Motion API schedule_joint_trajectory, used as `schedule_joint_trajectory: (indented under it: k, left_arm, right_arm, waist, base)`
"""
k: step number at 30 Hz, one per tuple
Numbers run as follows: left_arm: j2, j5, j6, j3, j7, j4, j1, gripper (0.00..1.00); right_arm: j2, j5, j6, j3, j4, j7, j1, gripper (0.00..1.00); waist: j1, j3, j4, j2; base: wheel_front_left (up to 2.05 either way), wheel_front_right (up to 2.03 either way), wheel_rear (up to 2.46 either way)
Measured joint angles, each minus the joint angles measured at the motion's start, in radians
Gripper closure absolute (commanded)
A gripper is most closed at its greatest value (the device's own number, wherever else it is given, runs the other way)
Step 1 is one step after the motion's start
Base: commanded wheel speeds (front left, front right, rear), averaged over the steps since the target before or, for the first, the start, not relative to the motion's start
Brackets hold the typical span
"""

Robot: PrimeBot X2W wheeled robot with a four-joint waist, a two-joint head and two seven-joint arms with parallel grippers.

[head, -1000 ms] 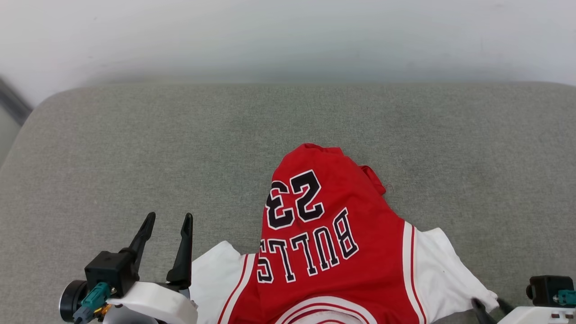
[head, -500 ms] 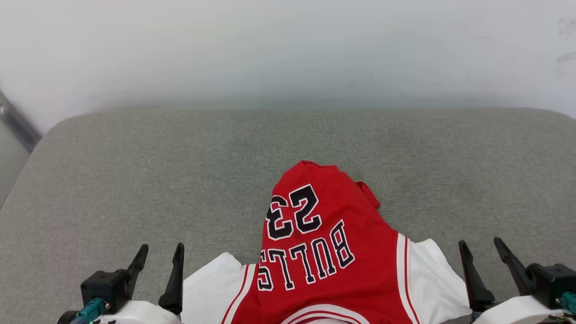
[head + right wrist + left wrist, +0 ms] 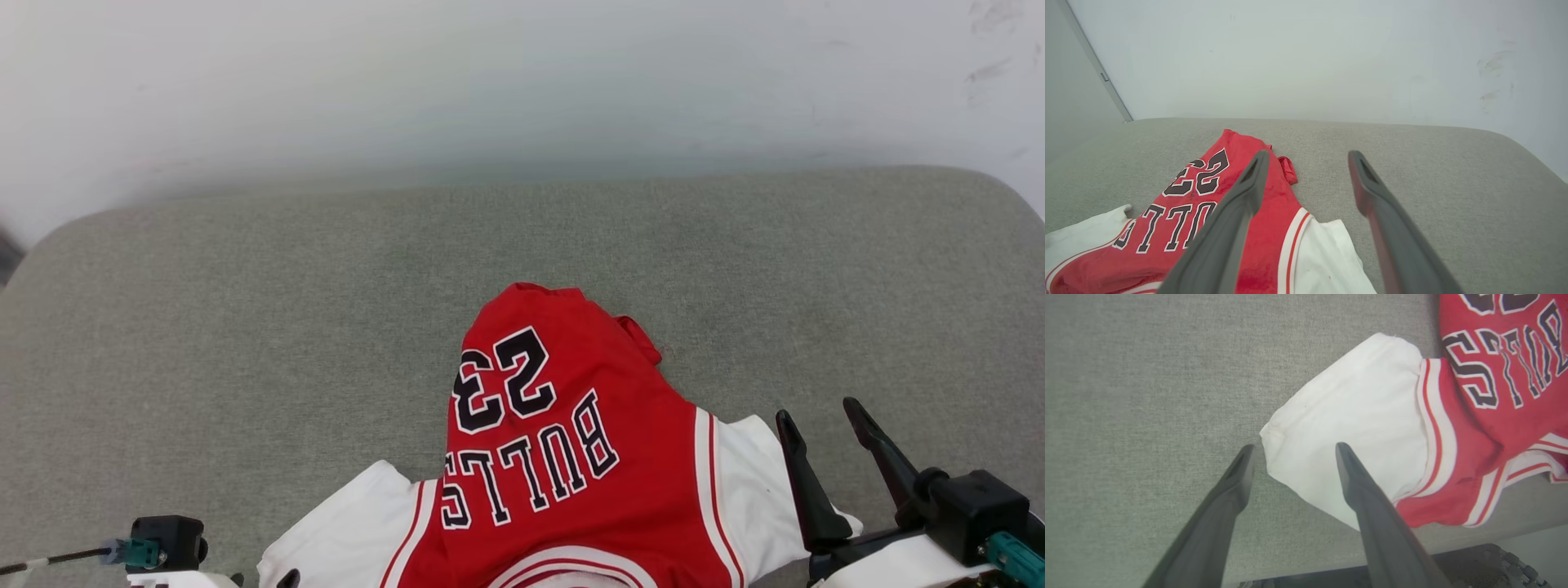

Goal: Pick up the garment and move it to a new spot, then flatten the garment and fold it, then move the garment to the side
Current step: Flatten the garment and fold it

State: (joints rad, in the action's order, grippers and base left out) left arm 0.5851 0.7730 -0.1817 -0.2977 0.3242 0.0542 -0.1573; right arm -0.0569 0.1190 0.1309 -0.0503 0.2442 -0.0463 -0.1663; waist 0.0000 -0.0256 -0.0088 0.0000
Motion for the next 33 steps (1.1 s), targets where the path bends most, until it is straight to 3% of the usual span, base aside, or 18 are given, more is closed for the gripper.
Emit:
schedule_joint_trajectory:
  k: [14,15,16,17,26,33]
  left_arm:
    - [0.017,0.086,0.083,-0.056,0.191,-0.162,0.100,0.00]
    - [0.018,0.087,0.089,-0.060,0.199,-0.169,0.107,0.33]
    - [0.018,0.088,0.095,-0.063,0.201,-0.174,0.113,0.91]
    - [0.011,0.096,0.107,-0.065,0.200,-0.190,0.123,1.00]
    - [-0.021,0.050,0.115,-0.071,0.081,-0.165,0.126,1.00]
    - [-0.021,-0.004,0.069,-0.048,-0.008,-0.044,0.120,1.00]
  right_arm:
    - [0.004,0.036,0.000,-0.019,-0.022,0.001,0.053,0.00]
    - [0.004,0.041,0.000,-0.016,-0.025,0.001,0.055,0.00]
    - [0.004,0.042,0.000,-0.013,-0.026,0.001,0.055,0.00]
    - [0.005,0.057,0.000,0.002,-0.030,-0.007,0.055,0.00]
    - [0.005,0.081,0.000,0.078,-0.020,-0.110,0.046,0.00]
    - [-0.099,0.161,0.000,0.171,-0.091,-0.459,0.020,0.00]
  waist:
    - [-0.0001,-0.120,-0.049,0.0000]
    - [0.0000,-0.122,-0.051,0.0000]
    - [-0.0001,-0.124,-0.052,0.0000]
    - [-0.0001,-0.124,-0.052,0.0000]
    - [0.0002,-0.097,-0.033,0.0000]
    - [0.0001,-0.074,-0.011,0.0000]
  base:
    - [0.00,0.00,0.00]
    - [0.00,0.00,0.00]
    - [0.00,0.00,0.00]
    - [0.00,0.00,0.00]
    - [0.00,0.00,0.00]
    - [0.00,0.00,0.00]
